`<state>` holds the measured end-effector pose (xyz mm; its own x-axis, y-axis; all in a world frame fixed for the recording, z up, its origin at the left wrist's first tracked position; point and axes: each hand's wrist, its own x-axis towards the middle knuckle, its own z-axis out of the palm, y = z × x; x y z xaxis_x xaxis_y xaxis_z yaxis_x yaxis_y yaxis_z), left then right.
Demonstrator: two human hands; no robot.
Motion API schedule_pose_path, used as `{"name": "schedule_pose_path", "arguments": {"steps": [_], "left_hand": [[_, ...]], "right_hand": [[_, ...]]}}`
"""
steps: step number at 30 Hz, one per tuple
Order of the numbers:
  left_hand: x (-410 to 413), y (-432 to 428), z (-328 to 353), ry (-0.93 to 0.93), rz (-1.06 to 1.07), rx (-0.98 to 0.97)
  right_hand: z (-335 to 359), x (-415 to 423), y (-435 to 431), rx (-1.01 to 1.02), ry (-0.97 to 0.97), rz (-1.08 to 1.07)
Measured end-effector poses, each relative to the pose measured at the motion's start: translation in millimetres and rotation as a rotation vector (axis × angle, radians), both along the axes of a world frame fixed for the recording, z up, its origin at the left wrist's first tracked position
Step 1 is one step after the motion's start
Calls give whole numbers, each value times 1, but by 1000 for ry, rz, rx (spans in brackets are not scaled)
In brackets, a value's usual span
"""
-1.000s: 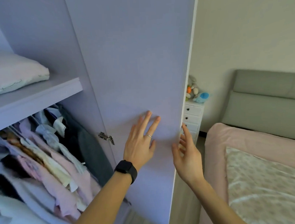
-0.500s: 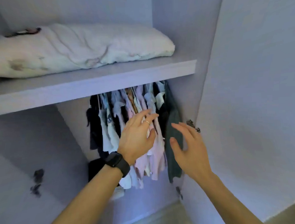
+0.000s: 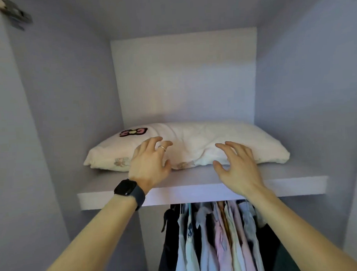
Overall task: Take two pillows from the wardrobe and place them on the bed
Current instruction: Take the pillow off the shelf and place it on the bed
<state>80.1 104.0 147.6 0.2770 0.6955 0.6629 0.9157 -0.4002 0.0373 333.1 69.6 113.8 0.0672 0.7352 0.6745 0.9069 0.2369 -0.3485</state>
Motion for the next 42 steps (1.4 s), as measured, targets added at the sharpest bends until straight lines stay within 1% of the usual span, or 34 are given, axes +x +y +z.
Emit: {"name": "schedule_pose_path", "arguments": {"steps": [3, 5, 7, 9, 12, 19, 22, 24, 26, 28, 30, 34, 36, 39, 40, 42], "left_hand": [[-10, 42, 2, 159, 127, -135], [-18, 73, 1, 240, 209, -178], [-28, 101, -4, 224, 243, -221], [-35, 122, -16, 191, 234, -266], [-34, 133, -37, 220, 235, -213], [-33, 109, -36, 245, 259, -207], [-35, 87, -40, 241, 254, -226], [-39, 72, -43, 201, 232, -252], [-43, 52, -46, 136, 199, -275], [-46, 30, -47, 47, 162, -330], [-46, 4, -47, -64, 141, -376], [-31, -49, -52, -316, 133, -430], [-11, -74, -56, -512, 146, -484], [18, -95, -57, -918, 133, -638], [25, -96, -58, -1003, 127, -651], [31, -94, -61, -1084, 106, -631]], "right_hand": [[14, 6, 44, -238, -174, -108], [18, 14, 70, -397, -221, -182], [12, 20, 88, -441, -256, -242], [-1, 22, 99, -393, -322, -308], [-11, 22, 106, -327, -394, -371], [-6, 17, 96, -281, -454, -410], [-12, 12, 72, -191, -503, -356], [-18, 12, 49, -31, -524, -314], [-22, 9, 16, 56, -518, -274], [-27, 4, -18, 92, -480, -241], [-38, -7, -50, 96, -445, -222], [-66, -36, -92, 43, -401, -229], [-78, -54, -108, 21, -396, -258], [-98, -80, -133, -45, -380, -245], [-104, -86, -140, -67, -370, -212], [-113, -95, -151, -119, -333, -93]]}}
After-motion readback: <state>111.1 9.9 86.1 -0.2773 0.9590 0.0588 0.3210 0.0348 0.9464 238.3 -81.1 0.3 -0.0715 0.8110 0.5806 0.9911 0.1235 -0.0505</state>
